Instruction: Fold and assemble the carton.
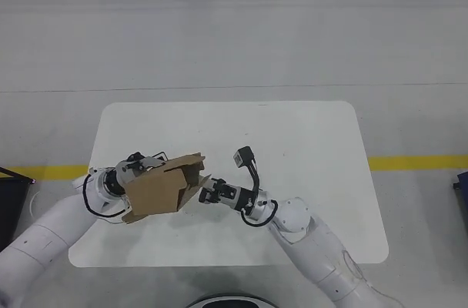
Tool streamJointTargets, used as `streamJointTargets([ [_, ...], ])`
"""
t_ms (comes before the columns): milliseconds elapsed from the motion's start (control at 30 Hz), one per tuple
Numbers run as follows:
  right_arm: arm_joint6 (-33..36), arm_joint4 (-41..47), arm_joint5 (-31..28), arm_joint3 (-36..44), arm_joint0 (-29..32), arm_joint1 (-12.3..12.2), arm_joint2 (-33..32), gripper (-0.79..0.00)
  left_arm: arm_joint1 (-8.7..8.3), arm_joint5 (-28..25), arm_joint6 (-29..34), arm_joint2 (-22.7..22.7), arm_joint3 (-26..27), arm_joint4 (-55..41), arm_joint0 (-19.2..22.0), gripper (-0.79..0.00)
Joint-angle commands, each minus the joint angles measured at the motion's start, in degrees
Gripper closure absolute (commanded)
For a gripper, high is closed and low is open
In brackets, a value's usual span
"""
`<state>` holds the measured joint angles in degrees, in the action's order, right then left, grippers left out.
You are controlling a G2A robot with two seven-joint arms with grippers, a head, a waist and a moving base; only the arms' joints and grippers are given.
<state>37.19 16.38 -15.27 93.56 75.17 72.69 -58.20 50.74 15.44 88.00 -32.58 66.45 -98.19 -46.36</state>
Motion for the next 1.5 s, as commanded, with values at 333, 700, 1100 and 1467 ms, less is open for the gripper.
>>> streamJointTargets([
  [333,-0.07,-1.08,1.42,-0.56,-0.48,0.19,1.46,-0.785,2.18,-1.85,0.00,-3.63,-3.10,4.62,-1.14,0.000],
  [700,-0.04,-2.16,3.62,-1.66,-2.93,0.94,4.78,-0.785,4.12,-4.53,0.00,-6.06,-6.01,8.75,-1.65,0.000],
  [1100,-2.14,-1.69,1.01,-0.80,-1.43,0.68,2.46,-0.785,4.50,0.84,0.00,-11.43,-2.22,4.71,-4.85,0.000],
  [1467,-1.84,-1.42,-6.79,4.83,3.45,-0.33,-1.63,-0.785,4.19,0.85,0.00,-12.68,-0.89,4.94,-6.17,0.000],
])
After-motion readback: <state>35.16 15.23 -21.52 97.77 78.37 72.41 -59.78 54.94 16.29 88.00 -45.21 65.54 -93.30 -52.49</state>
